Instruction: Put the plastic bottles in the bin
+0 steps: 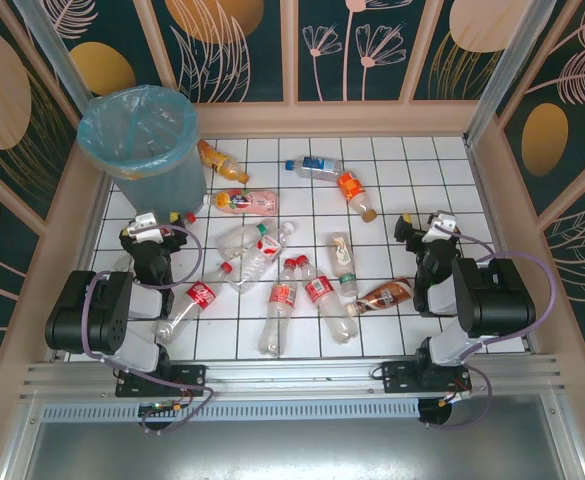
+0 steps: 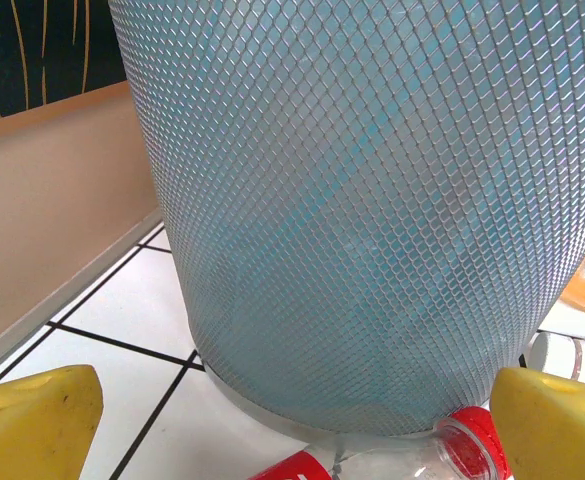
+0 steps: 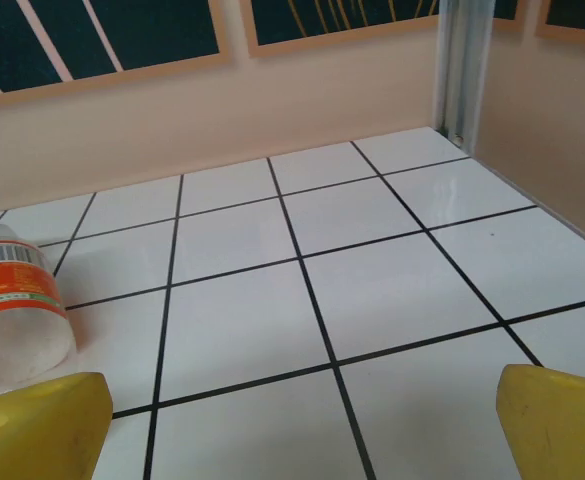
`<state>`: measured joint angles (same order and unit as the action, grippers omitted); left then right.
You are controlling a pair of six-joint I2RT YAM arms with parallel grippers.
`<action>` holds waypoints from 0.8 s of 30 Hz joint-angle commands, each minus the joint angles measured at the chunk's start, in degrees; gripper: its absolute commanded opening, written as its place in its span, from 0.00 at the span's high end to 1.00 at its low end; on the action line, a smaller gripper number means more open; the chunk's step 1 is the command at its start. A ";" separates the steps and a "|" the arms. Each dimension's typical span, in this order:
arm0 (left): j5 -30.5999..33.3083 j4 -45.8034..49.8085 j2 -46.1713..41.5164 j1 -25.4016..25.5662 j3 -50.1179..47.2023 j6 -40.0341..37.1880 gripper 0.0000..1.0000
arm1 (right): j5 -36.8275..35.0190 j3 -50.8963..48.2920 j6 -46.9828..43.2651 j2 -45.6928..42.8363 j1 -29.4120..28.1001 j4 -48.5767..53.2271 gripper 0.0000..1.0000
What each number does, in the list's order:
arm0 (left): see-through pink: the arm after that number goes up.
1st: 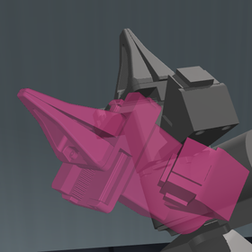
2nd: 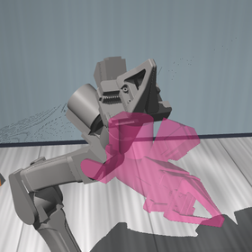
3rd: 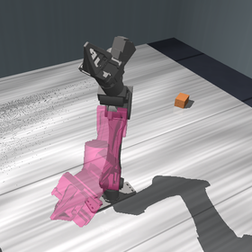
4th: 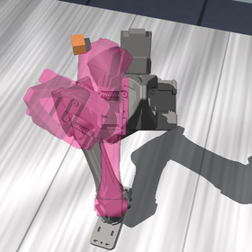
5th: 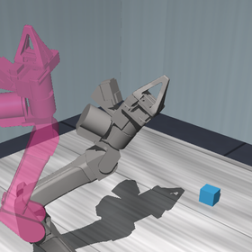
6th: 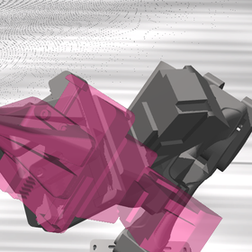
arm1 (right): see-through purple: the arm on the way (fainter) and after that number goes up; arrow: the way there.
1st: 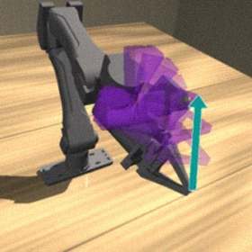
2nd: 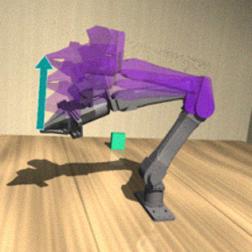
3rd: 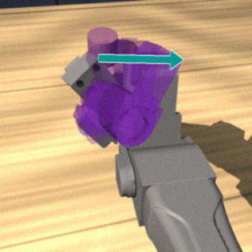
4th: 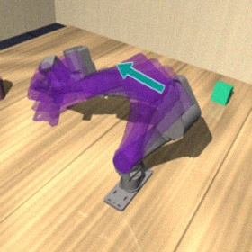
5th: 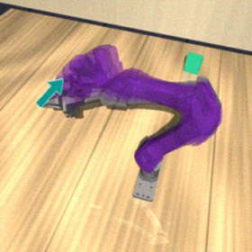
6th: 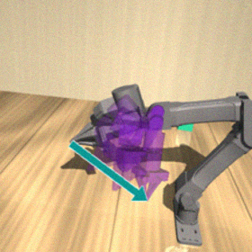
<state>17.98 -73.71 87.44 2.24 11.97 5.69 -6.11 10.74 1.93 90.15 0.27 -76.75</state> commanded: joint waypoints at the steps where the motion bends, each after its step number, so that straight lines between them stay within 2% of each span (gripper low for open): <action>1: -0.66 -1.28 -0.31 -0.13 0.51 0.29 0.01 | 2.24 1.06 -1.04 -0.59 0.21 -0.33 0.01; 24: -0.66 -1.51 -0.44 -0.13 0.38 0.28 0.01 | 4.32 1.47 -0.45 -0.66 1.28 0.39 0.01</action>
<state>17.98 -73.71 87.44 2.24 11.97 5.69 -3.03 11.00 1.85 90.15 1.10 -75.94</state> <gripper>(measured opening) 0.988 0.990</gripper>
